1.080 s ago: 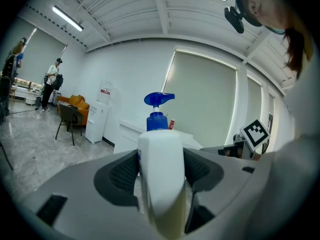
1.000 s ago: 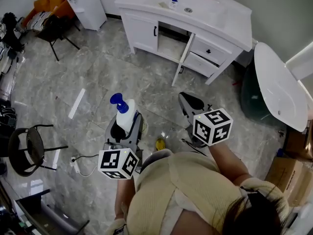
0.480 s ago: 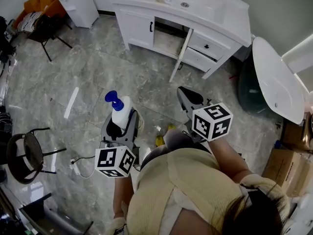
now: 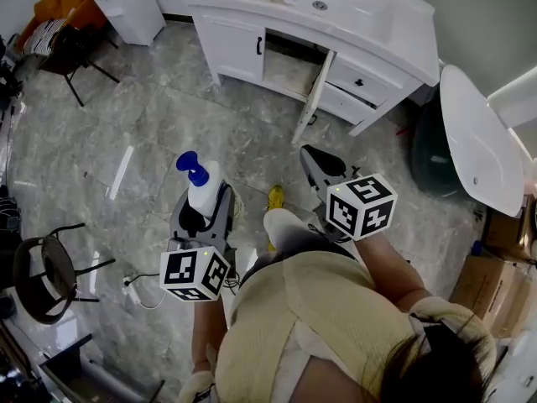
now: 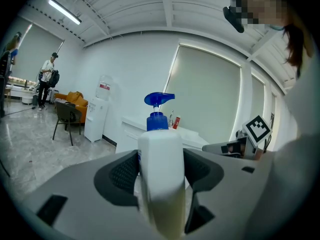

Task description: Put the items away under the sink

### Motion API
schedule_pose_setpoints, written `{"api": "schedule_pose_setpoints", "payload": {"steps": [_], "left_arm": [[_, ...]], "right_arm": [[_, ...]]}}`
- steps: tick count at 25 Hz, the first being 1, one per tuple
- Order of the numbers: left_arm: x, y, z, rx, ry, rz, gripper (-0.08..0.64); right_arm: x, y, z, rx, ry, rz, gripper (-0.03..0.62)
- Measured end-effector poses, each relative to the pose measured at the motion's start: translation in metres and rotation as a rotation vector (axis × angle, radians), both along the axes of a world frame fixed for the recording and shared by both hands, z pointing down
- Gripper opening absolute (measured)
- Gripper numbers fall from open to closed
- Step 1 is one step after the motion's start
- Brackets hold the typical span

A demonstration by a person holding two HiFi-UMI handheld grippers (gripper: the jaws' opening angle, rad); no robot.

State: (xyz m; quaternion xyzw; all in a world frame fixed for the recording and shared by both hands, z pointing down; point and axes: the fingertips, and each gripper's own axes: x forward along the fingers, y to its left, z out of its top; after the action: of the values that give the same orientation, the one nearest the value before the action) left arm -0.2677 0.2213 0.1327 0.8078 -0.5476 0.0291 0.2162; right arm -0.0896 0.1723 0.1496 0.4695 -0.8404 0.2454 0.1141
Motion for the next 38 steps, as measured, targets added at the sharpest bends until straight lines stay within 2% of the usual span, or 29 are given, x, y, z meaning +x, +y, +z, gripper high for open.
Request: {"api": "schedule_pose_setpoints", "payload": {"steps": [4, 20, 29, 38], "left_arm": [[-0.001, -0.034, -0.001, 0.004, -0.013, 0.009, 0.296], [0.010, -0.163, 0.002, -0.025, -0.029, 0.045, 0.296], [0.040, -0.224, 0.017, -0.052, -0.041, 0.138, 0.296], [0.069, -0.259, 0.022, -0.034, -0.046, 0.222, 0.296]], "right_arm": [[-0.002, -0.036, 0.001, -0.008, -0.036, 0.009, 0.026], [-0.001, -0.160, 0.007, -0.025, -0.030, -0.010, 0.026], [0.027, -0.200, 0.023, -0.059, -0.021, 0.053, 0.026], [0.050, -0.212, 0.027, -0.051, -0.006, 0.110, 0.026]]}}
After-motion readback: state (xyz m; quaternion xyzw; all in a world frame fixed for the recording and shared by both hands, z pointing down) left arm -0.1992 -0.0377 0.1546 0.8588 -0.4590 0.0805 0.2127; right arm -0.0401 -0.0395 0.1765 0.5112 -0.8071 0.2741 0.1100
